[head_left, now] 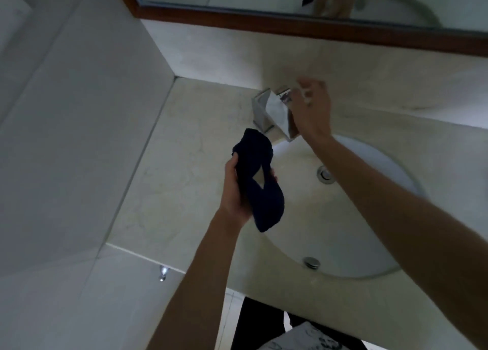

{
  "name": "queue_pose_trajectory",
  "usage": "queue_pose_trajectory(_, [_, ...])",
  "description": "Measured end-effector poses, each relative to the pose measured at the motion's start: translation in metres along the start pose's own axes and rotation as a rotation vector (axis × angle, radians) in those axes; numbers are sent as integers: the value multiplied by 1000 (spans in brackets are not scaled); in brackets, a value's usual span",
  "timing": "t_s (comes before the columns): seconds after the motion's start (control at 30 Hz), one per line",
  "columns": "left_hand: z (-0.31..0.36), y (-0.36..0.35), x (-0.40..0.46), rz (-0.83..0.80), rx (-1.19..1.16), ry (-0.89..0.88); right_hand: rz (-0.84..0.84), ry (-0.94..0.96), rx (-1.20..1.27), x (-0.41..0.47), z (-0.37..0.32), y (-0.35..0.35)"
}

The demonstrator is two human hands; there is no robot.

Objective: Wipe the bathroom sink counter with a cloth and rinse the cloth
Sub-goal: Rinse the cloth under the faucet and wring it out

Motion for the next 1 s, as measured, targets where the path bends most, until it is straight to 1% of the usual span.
queue_pose_trajectory(0.07, [-4, 0, 14, -63, -6, 118, 91, -91, 25, -5, 24, 19])
queue_pose_trajectory(0.1, [-8, -2, 21, -92, 18, 167, 89, -157, 45, -6, 36, 22])
queue_pose_trajectory(0.17, [-13, -7, 35, -123, 92, 203, -20, -275, 84, -3, 53, 16])
queue_pose_trajectory(0.23, [-12, -4, 53, -61, 152, 156, -148, -310, 93, -1, 59, 5])
queue_pose_trajectory(0.27, [-10, 2, 61, -23, 190, 103, -182, -303, 80, 0, 59, 1])
queue_pose_trajectory(0.3, [-6, 9, 69, 28, 284, 28, -195, -291, 68, 1, 58, -1])
queue_pose_trajectory(0.37, [5, 19, 80, 120, 654, -126, -198, -284, 97, 4, 60, -3])
queue_pose_trajectory(0.43, [8, 13, 91, 104, 957, -233, -203, -296, 173, 10, 63, -4])
queue_pose_trajectory(0.5, [3, 2, 100, 67, 1162, -237, -211, -258, 188, 14, 58, -2])
queue_pose_trajectory(0.57, [-2, -5, 108, 53, 1308, -210, -222, -178, 108, 18, 50, 0])
queue_pose_trajectory(0.67, [-5, -11, 114, 30, 1319, -283, -222, -78, 6, 22, 41, 2])
queue_pose_trajectory(0.73, [-6, -18, 118, 26, 1280, -285, -218, -40, -39, 23, 38, 3])
queue_pose_trajectory(0.87, [-3, -29, 125, 26, 1255, -323, -201, -7, -83, 25, 38, 2])
queue_pose_trajectory(1.0, [1, -28, 125, 28, 1145, -322, -176, -22, -86, 30, 41, 2])
Point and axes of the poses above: each hand's wrist, its own x-axis towards the middle knuckle, its own y-axis out of the back of the hand, z = x × y, the point moved 8 cm from there along x, towards the middle knuckle, and after that the axes turned 2 degrees about x, right-handed, at the moved point
